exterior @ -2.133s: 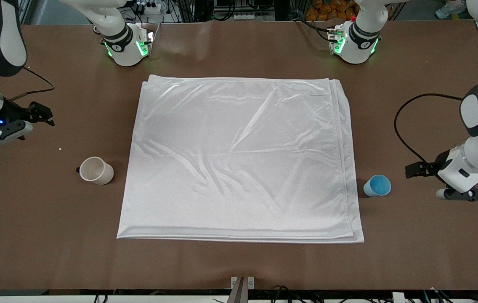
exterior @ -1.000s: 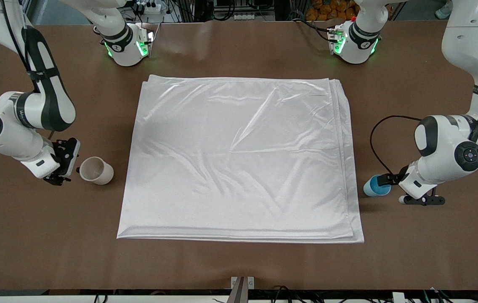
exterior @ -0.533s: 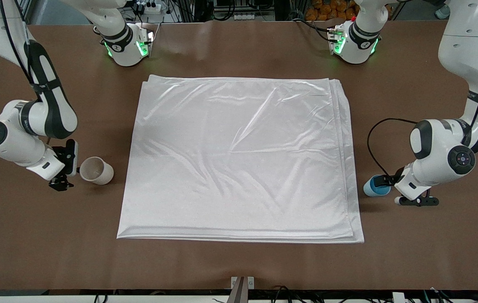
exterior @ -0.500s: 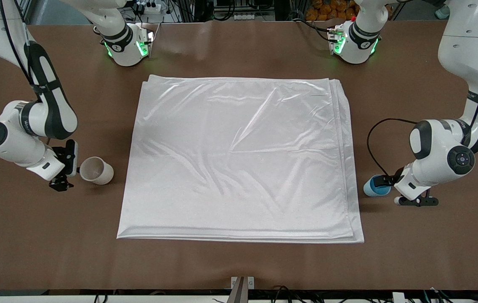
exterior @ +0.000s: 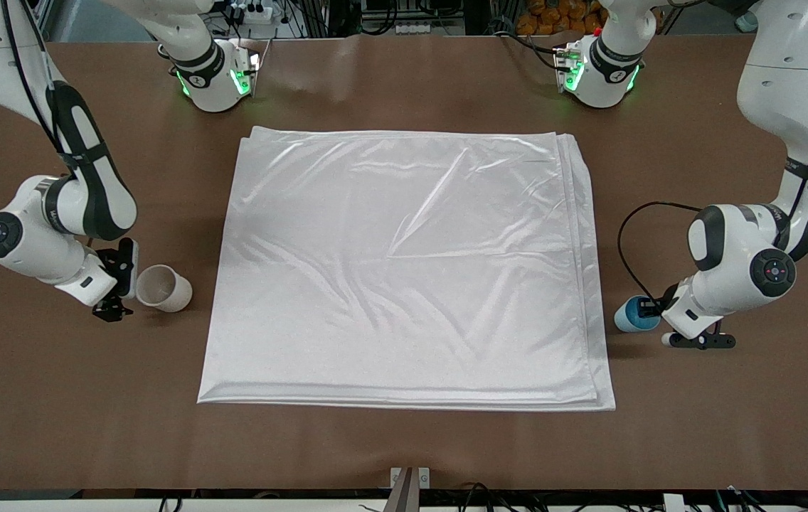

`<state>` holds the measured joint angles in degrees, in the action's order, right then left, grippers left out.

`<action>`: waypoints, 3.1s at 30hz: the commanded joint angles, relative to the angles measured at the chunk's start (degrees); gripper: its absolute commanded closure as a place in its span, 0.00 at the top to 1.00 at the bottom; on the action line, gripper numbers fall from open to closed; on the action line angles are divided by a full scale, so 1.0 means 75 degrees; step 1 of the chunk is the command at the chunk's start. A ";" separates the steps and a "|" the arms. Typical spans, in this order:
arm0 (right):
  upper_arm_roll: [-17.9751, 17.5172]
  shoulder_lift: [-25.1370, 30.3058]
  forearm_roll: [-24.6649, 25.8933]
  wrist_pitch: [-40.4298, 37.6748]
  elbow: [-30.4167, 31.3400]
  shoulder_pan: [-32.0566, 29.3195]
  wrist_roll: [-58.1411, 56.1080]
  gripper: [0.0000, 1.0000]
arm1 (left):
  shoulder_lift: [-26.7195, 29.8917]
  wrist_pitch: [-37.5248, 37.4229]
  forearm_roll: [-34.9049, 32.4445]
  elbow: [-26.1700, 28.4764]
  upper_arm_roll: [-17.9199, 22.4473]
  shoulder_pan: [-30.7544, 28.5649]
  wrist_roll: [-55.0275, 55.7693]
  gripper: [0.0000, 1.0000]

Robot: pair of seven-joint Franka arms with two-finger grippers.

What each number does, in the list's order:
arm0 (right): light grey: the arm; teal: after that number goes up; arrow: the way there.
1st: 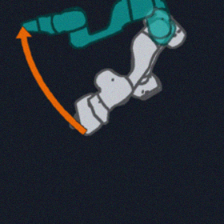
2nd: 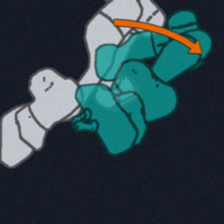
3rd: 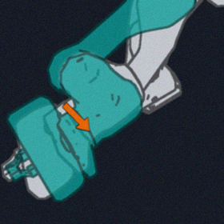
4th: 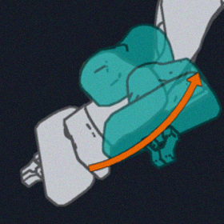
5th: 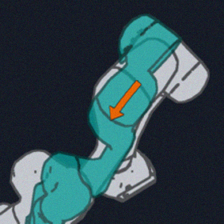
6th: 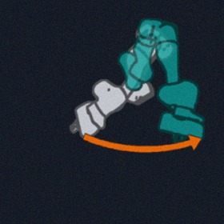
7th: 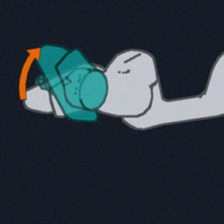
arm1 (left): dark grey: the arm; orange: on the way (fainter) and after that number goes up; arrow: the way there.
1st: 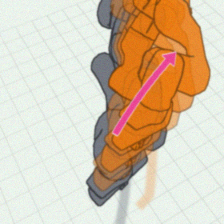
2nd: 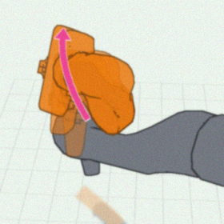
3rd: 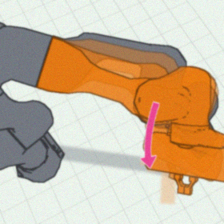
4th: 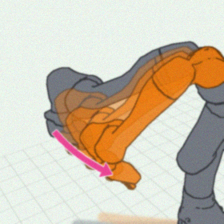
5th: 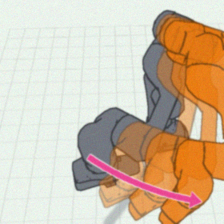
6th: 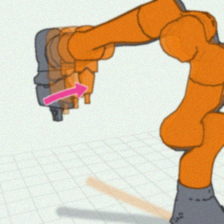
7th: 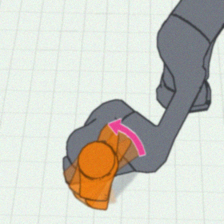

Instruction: Place blue cup into white mug on cloth

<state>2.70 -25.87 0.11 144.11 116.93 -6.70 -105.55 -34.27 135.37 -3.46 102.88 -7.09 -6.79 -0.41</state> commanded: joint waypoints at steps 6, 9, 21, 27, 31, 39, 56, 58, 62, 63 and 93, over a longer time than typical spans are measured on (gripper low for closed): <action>-0.0078 -0.0078 -0.0226 0.0566 0.0383 -0.0150 -0.0283 1.00 | 0.0023 0.0115 -0.0148 0.0040 -0.0004 0.0061 -0.0004 0.00; -0.0078 -0.0125 -0.0226 0.0613 0.0383 -0.0185 -0.0295 0.98 | 0.0023 0.0115 -0.0148 0.0028 -0.0004 0.0061 -0.0004 0.00; -0.0067 -0.0160 -0.0402 0.0859 0.0371 -0.0220 -0.0189 0.09 | 0.0105 0.0068 -0.0172 -0.0030 -0.0004 0.0214 -0.0015 0.00; -0.0078 -0.0067 -0.0413 0.0696 0.0371 -0.0209 -0.0212 0.00 | 0.0175 0.0056 -0.0160 -0.0042 -0.0028 0.0202 -0.0004 0.00; -0.0067 0.0190 -0.0682 0.0578 0.0371 -0.0209 -0.0201 0.00 | 0.0280 0.0045 -0.0160 -0.0042 -0.0028 0.0202 -0.0004 0.00; -0.0500 0.0928 -0.0859 -0.0102 0.0347 -0.0138 0.0150 0.00 | 0.0550 0.0021 -0.0172 -0.0054 -0.0051 0.0202 -0.0027 0.00; -0.2901 0.1175 -0.0100 -0.0500 0.0394 0.0026 0.3756 0.00 | 0.1265 -0.1150 -0.0148 -0.0592 -0.0355 0.0214 -0.0027 0.00; -0.3229 0.1152 0.0568 -0.0512 0.0383 0.0026 0.4751 0.00 | 0.1300 -0.1372 -0.0148 -0.0756 -0.0461 0.0202 -0.0027 0.00; -0.4014 0.1047 0.1775 -0.0617 0.0383 0.0026 0.6755 0.00 | 0.1359 -0.1666 -0.0148 -0.1003 -0.0578 0.0214 -0.0015 0.00; -0.4190 0.1012 0.2010 -0.0664 0.0383 0.0026 0.7189 0.00 | 0.1370 -0.1690 -0.0137 -0.1026 -0.0625 0.0214 -0.0015 0.00; -0.5457 -0.1590 0.5645 -0.0688 -0.1352 0.1115 1.1470 0.08 | 0.1804 -0.2732 -0.0207 -0.1284 -0.1703 0.1514 0.2281 0.00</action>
<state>-37.34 -34.55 37.55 139.63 109.30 1.31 -23.73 -21.55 117.96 -3.48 94.51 -19.97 2.58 13.36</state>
